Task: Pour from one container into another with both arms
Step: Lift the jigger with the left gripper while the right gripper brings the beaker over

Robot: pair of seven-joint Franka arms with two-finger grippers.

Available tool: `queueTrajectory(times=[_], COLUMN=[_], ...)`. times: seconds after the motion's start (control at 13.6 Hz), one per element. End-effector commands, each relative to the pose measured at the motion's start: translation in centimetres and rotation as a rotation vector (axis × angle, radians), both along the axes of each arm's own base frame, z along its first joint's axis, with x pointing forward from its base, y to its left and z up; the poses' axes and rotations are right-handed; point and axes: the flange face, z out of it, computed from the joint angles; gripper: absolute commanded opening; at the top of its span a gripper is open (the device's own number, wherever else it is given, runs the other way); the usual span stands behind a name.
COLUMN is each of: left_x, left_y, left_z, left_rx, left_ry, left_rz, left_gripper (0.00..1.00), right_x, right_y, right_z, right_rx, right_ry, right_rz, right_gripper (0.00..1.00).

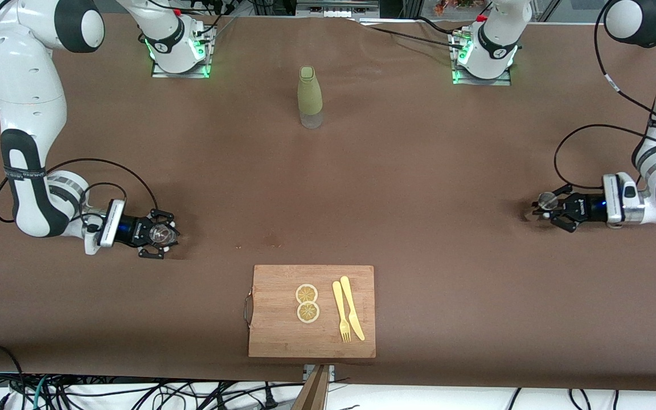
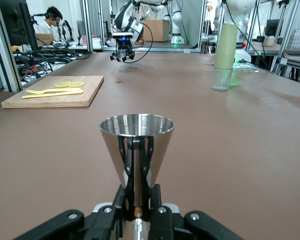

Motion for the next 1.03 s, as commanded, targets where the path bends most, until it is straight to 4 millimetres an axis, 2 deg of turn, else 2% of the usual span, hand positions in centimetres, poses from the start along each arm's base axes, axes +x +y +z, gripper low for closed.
queueTrajectory(times=[0.0,0.07,0.22,0.29,0.37,0.66,0.96], left_x=[2.8,3.6,5.3,5.8,6.2,7.3,8.2], left_y=[-6.9,-9.5,-15.6,-18.8,-21.6,-32.1,-40.7], left_z=[2.4,2.5,2.7,2.5,2.5,2.9,3.4], left_rx=[0.015,0.007,-0.021,-0.024,-0.055,-0.032,0.085], left_ry=[0.047,0.077,0.091,0.131,0.169,0.213,0.160], left_rz=[-0.025,-0.020,-0.004,0.004,0.027,0.080,0.095], left_gripper=[0.00,0.00,0.00,0.00,0.00,0.00,0.00], right_x=[2.5,3.2,5.5,6.5,7.0,7.6,7.6], right_y=[2.4,3.5,3.9,4.8,6.4,12.4,17.0], right_z=[1.7,2.4,5.1,6.5,7.0,7.1,7.7], right_rx=[0.009,-0.003,-0.073,-0.111,-0.145,-0.185,-0.226], right_ry=[0.034,0.054,0.085,0.110,0.135,0.111,0.145], right_rz=[0.015,0.022,0.019,0.041,0.058,0.046,0.057], right_gripper=[0.27,0.27,0.27,0.27,0.27,0.27,0.27])
